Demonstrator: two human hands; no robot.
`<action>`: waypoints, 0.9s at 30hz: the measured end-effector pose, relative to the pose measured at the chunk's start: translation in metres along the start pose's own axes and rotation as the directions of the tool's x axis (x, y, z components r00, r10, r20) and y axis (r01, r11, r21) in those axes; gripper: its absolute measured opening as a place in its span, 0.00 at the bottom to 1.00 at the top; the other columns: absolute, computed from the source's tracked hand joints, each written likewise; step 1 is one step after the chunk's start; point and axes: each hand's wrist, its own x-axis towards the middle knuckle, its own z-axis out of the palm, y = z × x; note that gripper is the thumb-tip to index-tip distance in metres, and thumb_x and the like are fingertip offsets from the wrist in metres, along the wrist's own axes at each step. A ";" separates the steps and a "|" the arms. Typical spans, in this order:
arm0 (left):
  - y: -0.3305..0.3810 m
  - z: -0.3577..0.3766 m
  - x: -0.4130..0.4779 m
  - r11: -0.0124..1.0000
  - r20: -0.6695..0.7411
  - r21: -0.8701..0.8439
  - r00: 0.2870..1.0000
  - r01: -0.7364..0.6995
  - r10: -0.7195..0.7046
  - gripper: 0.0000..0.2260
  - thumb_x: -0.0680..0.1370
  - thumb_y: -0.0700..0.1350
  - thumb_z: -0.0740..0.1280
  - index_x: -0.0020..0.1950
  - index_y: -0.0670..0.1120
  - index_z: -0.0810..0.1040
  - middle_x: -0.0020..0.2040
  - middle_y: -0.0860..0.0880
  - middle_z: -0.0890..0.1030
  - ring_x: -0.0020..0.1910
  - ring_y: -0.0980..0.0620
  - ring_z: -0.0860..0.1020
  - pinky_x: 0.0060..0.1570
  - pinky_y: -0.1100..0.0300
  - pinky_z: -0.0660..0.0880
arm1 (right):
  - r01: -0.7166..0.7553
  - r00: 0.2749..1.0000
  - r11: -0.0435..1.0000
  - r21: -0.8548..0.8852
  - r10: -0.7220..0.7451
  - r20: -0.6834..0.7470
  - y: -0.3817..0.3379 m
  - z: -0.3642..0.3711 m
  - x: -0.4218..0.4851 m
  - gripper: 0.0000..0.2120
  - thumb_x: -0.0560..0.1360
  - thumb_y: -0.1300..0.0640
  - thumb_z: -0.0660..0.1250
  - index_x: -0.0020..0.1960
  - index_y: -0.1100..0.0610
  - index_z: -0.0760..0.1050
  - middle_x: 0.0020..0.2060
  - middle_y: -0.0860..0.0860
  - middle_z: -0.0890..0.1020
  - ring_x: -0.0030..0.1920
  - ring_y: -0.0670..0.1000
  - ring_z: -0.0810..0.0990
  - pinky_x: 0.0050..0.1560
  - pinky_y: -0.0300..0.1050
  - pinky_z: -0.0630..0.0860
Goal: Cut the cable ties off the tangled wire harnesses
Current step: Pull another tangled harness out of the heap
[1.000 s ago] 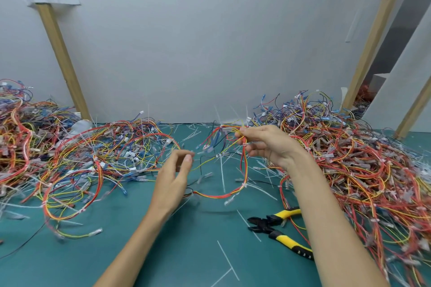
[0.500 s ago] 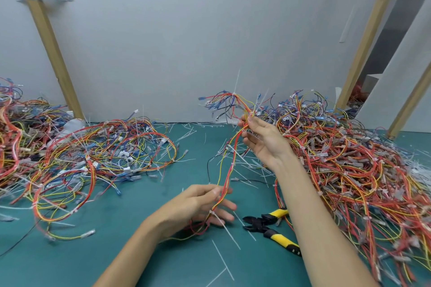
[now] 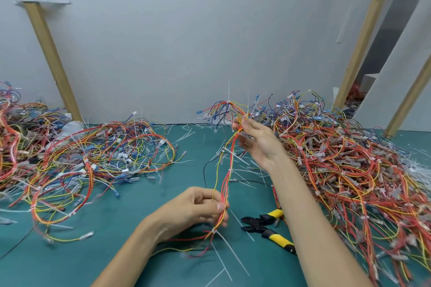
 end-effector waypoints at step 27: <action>-0.002 0.015 0.000 1.000 0.002 0.016 1.000 -0.007 0.007 0.04 0.78 0.44 0.68 0.50 0.45 0.76 0.42 0.46 0.82 0.37 0.49 0.82 0.42 0.59 0.77 | -0.007 0.979 1.000 0.029 0.012 -0.203 0.030 0.008 0.007 0.09 0.81 0.64 0.62 0.48 0.53 0.76 0.41 0.51 0.82 0.29 0.44 0.75 0.25 0.35 0.65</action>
